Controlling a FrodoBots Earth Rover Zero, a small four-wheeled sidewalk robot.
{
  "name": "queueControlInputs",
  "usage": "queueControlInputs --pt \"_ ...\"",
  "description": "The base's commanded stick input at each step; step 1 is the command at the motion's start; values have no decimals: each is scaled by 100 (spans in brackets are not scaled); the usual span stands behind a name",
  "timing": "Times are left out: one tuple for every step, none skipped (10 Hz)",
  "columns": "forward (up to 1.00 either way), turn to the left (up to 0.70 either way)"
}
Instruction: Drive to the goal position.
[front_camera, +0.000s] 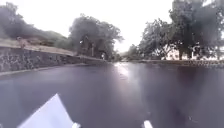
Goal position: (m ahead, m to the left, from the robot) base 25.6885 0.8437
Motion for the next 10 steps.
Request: queueControlInputs --pt "50 0" --pt "50 0" --pt "50 0" --pt "50 0" --pt "50 0" --pt "50 0" --pt "50 0" --pt "50 0" --pt "50 -8" --pt "50 -50"
